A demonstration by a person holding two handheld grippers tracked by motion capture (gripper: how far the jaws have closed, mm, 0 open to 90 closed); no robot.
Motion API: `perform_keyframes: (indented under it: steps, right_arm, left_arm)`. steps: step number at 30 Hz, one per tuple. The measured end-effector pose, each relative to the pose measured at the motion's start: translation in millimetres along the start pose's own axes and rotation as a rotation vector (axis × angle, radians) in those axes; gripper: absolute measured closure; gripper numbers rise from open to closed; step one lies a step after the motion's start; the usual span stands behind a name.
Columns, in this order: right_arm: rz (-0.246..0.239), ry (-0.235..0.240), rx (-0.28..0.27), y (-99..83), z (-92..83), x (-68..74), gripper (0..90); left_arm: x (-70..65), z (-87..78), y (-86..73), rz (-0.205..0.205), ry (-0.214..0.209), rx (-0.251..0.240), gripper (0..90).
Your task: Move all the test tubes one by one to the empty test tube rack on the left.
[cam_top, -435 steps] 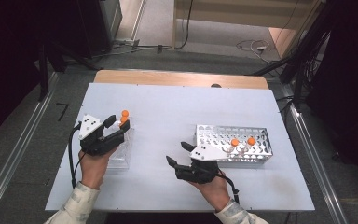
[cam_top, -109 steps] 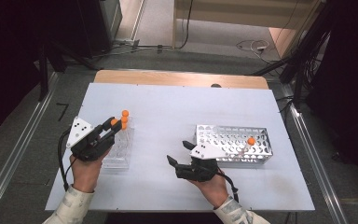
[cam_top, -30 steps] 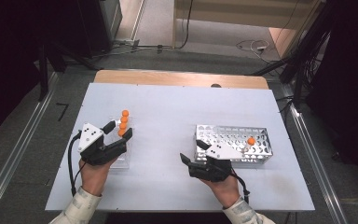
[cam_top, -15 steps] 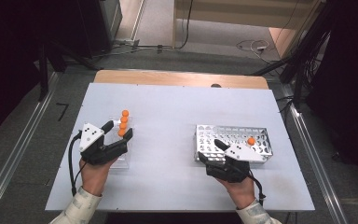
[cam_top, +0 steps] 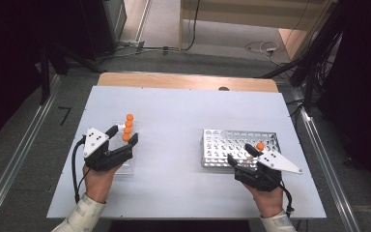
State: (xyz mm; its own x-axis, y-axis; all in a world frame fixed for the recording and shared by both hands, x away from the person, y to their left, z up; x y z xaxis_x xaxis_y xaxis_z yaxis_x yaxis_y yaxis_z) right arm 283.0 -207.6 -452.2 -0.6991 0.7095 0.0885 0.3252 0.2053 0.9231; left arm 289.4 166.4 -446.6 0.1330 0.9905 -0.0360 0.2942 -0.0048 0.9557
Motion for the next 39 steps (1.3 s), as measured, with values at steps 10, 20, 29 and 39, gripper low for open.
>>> perform_keyframes:
  steps: [10, 20, 29, 39]
  right_arm:
    - [0.019, -0.070, -0.032, -2.0, -22.8, -20.4, 27.4]
    - [0.044, -0.139, -0.046, -6.2, -33.6, -39.4, 27.4]
    - [0.083, -0.178, -0.037, -22.9, -25.8, -58.4, 30.6]
    - [0.080, -0.180, -0.025, -32.7, -15.9, -65.7, 40.9]
  left_arm:
    - [-0.8, 0.3, -0.3, -0.001, 0.000, 0.000, 26.6]
    - [-1.6, 0.7, -1.0, 0.002, -0.001, 0.003, 26.6]
    - [-2.6, 1.2, -1.4, 0.003, -0.003, 0.005, 26.6]
    - [-3.6, 1.5, -1.9, 0.006, -0.003, 0.006, 26.7]
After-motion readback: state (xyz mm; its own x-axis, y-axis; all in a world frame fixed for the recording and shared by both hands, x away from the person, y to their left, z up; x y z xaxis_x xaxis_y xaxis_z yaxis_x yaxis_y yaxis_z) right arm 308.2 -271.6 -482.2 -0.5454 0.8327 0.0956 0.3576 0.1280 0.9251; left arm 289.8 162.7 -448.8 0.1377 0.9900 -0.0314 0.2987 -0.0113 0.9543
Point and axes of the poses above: each handheld gripper's, and its own axes: z roughly forward along the jaws, y roughly out of its top, x roughly to its left, the point moved 6 cm from there along z, roughly forward along the jaws, and after that the axes turned 12 degrees about y, right-handed, at the moved point
